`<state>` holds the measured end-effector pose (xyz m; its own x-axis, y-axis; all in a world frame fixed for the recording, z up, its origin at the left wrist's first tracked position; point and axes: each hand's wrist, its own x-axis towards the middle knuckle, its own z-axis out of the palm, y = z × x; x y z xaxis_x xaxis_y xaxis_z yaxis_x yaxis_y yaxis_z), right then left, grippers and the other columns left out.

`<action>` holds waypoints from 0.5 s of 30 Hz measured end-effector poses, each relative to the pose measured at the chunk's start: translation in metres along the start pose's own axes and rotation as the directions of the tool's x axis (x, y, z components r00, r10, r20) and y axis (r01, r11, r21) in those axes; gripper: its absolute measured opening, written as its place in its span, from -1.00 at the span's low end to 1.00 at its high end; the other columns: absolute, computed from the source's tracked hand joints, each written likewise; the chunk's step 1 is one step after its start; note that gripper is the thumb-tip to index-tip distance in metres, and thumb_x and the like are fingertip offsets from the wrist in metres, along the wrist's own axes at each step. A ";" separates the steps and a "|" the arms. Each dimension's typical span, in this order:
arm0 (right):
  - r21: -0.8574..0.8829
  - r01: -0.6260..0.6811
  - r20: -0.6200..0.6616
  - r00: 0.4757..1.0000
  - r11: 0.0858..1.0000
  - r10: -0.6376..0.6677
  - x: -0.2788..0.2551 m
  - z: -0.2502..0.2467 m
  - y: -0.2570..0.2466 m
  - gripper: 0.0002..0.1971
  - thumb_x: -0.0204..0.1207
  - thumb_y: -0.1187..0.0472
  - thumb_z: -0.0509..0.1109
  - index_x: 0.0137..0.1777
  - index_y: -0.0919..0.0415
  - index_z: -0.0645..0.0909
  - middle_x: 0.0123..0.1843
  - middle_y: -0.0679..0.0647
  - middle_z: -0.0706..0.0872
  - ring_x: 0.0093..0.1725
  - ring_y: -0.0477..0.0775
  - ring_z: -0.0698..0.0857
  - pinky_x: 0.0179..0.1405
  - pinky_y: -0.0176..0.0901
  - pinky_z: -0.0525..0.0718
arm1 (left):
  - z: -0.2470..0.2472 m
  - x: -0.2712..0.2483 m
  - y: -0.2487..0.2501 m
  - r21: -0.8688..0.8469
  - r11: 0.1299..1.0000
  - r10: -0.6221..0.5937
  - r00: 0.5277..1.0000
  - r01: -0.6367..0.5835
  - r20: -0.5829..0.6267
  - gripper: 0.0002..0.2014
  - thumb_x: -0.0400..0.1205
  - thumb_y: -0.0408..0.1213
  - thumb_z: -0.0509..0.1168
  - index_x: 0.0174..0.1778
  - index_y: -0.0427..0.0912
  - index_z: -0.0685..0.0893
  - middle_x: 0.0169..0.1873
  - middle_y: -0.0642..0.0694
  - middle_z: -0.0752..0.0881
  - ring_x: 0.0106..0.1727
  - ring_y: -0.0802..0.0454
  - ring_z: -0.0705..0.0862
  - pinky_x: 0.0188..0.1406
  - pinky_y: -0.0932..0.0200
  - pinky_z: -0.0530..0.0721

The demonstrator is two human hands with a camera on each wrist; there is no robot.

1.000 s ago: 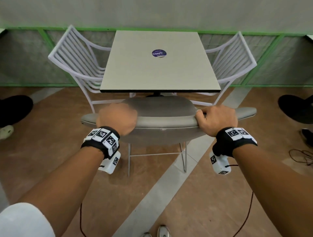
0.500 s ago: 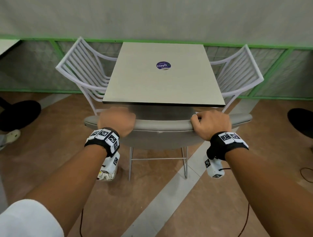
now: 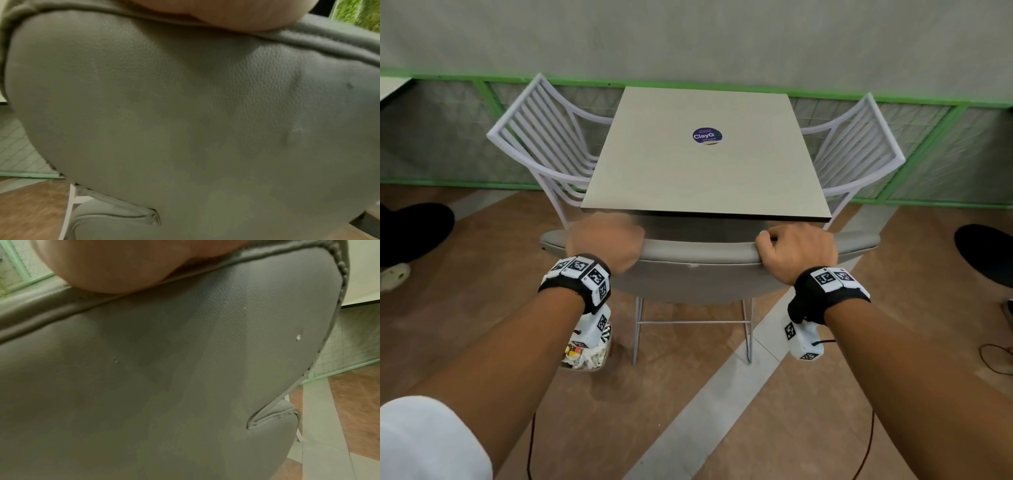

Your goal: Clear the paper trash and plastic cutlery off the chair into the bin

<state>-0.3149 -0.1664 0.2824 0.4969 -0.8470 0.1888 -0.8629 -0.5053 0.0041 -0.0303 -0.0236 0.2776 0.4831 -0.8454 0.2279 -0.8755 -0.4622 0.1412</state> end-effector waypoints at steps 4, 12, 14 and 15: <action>0.007 0.004 0.026 1.000 1.000 -0.004 -0.004 -0.003 -0.001 -0.51 0.55 -0.15 0.01 -0.41 0.12 0.58 -0.53 0.00 0.54 -0.50 0.06 0.49 -0.46 -0.21 0.38 | 0.001 -0.006 0.001 0.009 1.000 0.024 1.000 -0.024 0.009 -0.65 0.53 -0.03 0.00 -0.44 -0.14 0.49 -0.53 -0.09 0.55 -0.47 -0.20 0.51 -0.40 0.08 0.41; 0.127 0.029 0.083 0.996 0.991 -0.040 -0.023 -0.013 -0.011 -0.52 0.66 -0.09 0.01 -0.06 0.13 0.73 -0.02 0.19 0.73 -0.05 0.27 0.62 0.08 0.07 0.51 | -0.007 -0.047 0.007 -0.059 0.997 0.057 0.997 -0.055 0.047 -0.55 0.69 -0.05 -0.14 -0.05 -0.17 0.63 -0.09 -0.16 0.72 0.01 -0.20 0.64 0.28 -0.14 0.48; 0.229 0.056 -0.021 0.998 0.972 -0.052 -0.048 -0.013 -0.012 -0.61 0.63 -0.04 0.14 0.17 0.15 0.70 0.20 0.18 0.66 0.18 0.26 0.60 0.26 0.12 0.52 | -0.007 -0.074 -0.001 -0.096 0.991 0.094 0.995 -0.091 0.028 -0.56 0.70 -0.06 -0.01 0.38 -0.16 0.56 0.35 -0.17 0.62 0.45 -0.15 0.51 0.56 -0.18 0.31; 0.276 0.070 -0.068 0.996 0.959 -0.053 -0.069 -0.013 -0.013 -0.62 0.60 -0.02 0.21 0.28 0.16 0.64 0.31 0.18 0.60 0.28 0.25 0.56 0.33 0.14 0.52 | -0.007 -0.091 -0.005 -0.138 0.987 0.088 0.996 -0.083 0.026 -0.53 0.69 -0.10 0.10 0.53 -0.14 0.45 0.52 -0.14 0.47 0.59 -0.11 0.37 0.61 -0.18 0.26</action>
